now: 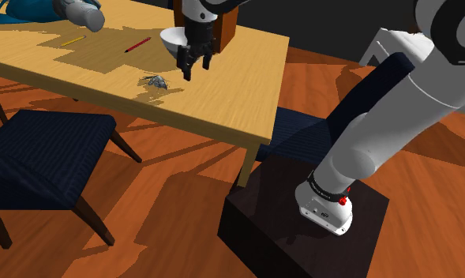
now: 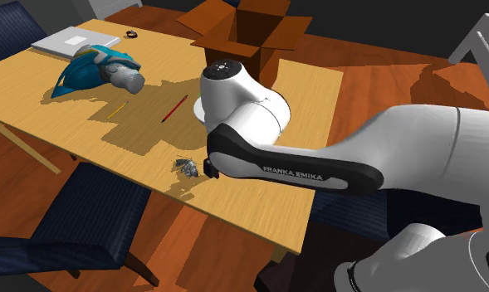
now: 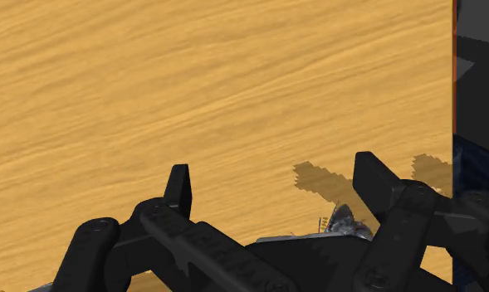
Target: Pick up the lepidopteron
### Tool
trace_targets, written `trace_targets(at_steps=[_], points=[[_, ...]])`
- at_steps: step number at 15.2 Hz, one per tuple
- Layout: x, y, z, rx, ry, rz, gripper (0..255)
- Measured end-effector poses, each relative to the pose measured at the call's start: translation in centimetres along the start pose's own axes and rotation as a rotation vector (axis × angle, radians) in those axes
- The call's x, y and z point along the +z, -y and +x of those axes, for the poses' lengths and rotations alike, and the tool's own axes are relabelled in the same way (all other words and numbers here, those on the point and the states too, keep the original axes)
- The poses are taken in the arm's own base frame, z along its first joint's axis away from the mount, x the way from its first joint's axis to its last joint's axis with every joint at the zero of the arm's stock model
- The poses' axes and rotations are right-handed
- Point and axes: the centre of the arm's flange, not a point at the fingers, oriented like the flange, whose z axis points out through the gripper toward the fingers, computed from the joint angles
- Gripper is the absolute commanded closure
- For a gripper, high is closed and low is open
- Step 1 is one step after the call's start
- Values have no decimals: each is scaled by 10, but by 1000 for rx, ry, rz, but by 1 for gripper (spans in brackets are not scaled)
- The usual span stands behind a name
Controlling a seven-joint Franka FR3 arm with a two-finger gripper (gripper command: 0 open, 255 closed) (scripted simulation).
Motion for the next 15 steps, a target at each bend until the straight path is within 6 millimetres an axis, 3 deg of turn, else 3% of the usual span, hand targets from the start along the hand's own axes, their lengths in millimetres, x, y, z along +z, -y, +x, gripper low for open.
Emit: trace_targets(at_steps=[8, 15], points=[[14, 51, 79, 10, -33, 13, 0], [49, 55, 86, 13, -36, 14, 0]])
